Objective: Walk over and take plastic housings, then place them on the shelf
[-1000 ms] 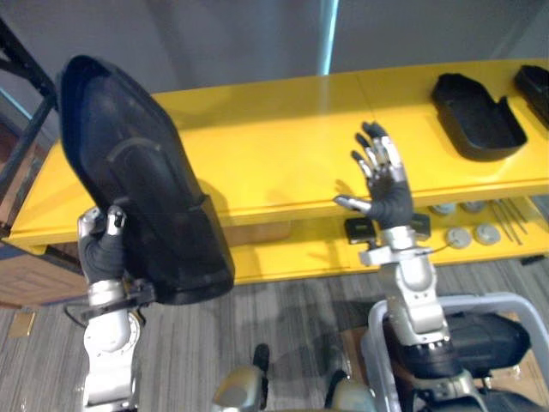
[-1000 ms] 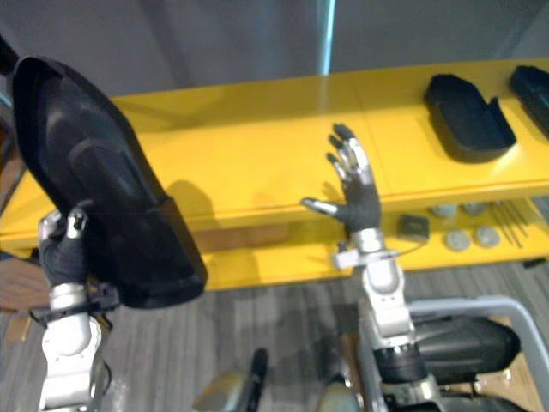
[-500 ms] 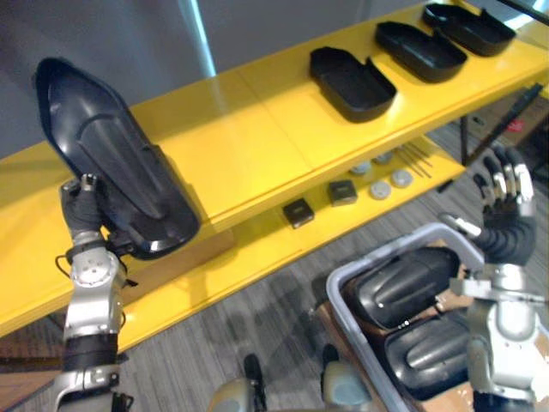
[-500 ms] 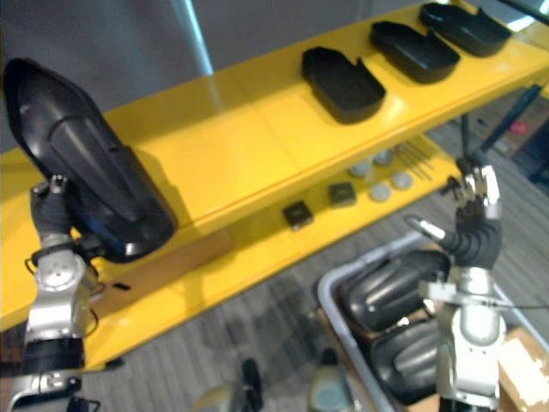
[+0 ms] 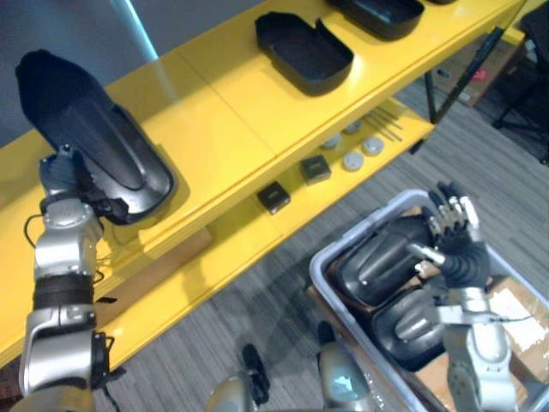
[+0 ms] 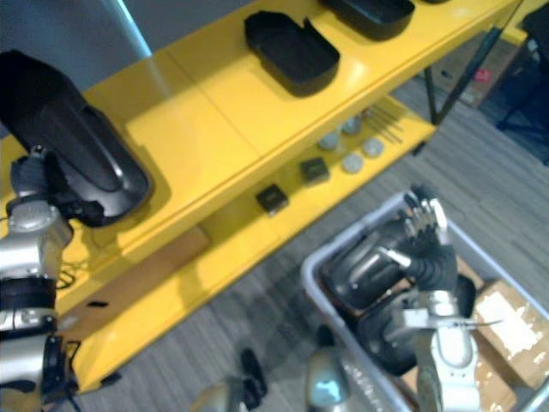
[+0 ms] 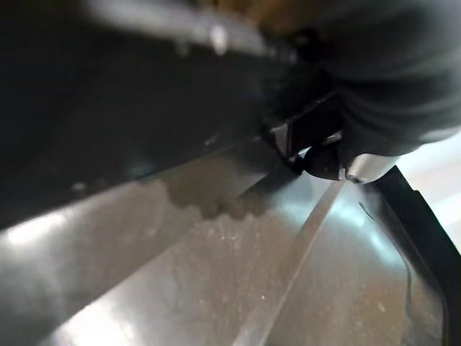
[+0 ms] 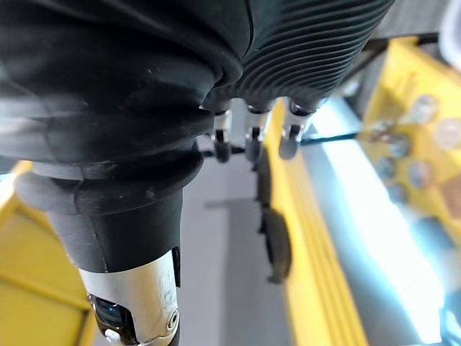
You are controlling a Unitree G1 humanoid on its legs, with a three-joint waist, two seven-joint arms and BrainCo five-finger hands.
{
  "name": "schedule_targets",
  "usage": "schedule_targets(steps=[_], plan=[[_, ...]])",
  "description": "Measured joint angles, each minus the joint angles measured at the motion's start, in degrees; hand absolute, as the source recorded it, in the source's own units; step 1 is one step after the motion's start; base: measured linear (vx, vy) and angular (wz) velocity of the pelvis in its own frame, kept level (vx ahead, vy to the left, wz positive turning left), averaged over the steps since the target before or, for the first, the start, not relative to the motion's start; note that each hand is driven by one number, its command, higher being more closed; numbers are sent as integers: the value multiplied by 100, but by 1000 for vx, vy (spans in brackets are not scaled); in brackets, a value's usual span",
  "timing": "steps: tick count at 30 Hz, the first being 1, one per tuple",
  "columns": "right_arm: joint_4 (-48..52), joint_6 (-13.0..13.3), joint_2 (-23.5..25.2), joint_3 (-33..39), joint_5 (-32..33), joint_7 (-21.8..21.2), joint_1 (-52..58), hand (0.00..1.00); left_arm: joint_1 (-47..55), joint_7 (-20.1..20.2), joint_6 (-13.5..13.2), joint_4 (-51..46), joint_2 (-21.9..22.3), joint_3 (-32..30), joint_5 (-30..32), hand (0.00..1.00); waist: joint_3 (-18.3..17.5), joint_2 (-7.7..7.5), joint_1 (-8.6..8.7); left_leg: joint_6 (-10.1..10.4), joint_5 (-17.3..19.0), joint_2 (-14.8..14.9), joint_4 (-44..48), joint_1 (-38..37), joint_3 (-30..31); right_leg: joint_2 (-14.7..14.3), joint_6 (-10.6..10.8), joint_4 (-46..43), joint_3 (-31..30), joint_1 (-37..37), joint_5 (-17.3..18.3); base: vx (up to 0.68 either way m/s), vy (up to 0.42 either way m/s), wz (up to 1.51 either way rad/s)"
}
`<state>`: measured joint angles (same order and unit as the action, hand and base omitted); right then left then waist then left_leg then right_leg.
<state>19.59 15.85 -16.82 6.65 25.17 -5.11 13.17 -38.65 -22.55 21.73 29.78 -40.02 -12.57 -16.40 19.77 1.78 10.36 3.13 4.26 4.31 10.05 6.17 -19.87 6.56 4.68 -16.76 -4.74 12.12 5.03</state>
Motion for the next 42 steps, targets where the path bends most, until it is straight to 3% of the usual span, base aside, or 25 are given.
schedule_targets(steps=[5, 14, 21, 25, 26, 38, 42], plan=[[22, 0, 1, -330, 117, 96, 54, 0, -435, -136, 281, 135, -269, 21, 638, 100, 168, -6, -9, 23, 98, 103, 231, 162, -113, -67, -1, -85, -73, 194, 1, 15, -16, -7], [21, 0, -11, -582, 360, 267, 317, 0, -983, -77, 718, 353, -275, 484, 1310, 100, 304, -67, 7, 9, 275, 226, 565, 335, -264, -151, 3, -230, -195, 381, 16, -10, -3, -9], [20, -1, -110, -584, 569, 397, 354, 0, -1268, 261, 982, 510, -275, 713, 1539, 100, 313, -77, 8, 8, 273, 249, 651, 487, -255, -162, 5, -323, -201, 547, 14, -3, -1, 0], [20, -15, -182, -578, 615, 403, 338, 0, -1317, 243, 1011, 569, -276, 718, 1509, 100, 453, -81, -3, 1, 311, 259, 722, 522, -265, -158, 9, -408, -222, 597, 49, -19, -5, -1], [20, -25, -198, -577, 620, 404, 333, 0, -1317, 227, 1018, 575, -276, 718, 1500, 0, 470, -73, -2, -6, 328, 270, 759, 551, -262, -160, 9, -429, -221, 614, 57, -41, -7, -1], [113, -244, -364, -553, 674, 519, 17, 0, -1265, -938, 1075, 845, -275, 638, 935, 0, 537, -89, -3, -19, 371, 255, 962, 791, -283, -154, 39, -813, -337, 987, 165, -5, -5, -1], [203, -331, -366, -552, 675, 532, 5, 0, -1169, -1450, 817, 846, -233, 578, 538, 0, 537, -89, 12, -20, 371, 230, 959, 778, -286, -138, 37, -915, -339, 1000, 225, 0, 0, 0]])
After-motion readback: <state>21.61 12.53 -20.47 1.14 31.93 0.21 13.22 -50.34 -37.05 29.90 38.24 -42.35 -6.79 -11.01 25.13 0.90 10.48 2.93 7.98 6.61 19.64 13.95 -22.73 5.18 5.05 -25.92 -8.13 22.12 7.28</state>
